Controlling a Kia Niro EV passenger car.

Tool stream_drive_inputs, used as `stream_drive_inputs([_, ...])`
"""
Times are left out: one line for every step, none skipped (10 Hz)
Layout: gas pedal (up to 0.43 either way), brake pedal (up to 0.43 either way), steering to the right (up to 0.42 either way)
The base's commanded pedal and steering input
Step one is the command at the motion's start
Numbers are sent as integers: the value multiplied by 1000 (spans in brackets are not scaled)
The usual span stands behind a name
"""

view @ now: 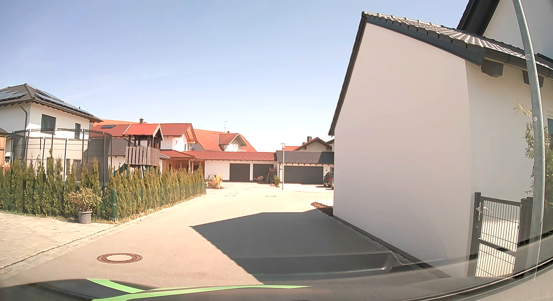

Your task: Follow the waypoints while adhering to traffic rules and regulations

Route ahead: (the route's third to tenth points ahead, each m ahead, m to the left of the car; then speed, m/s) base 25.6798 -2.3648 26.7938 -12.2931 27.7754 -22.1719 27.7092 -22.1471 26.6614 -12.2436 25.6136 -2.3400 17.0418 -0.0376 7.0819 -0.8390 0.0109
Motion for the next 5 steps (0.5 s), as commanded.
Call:
stream_drive_inputs([0, 439, -42])
stream_drive_inputs([0, 427, -42])
stream_drive_inputs([0, 402, -41])
stream_drive_inputs([0, 390, -42])
stream_drive_inputs([0, 390, -42])
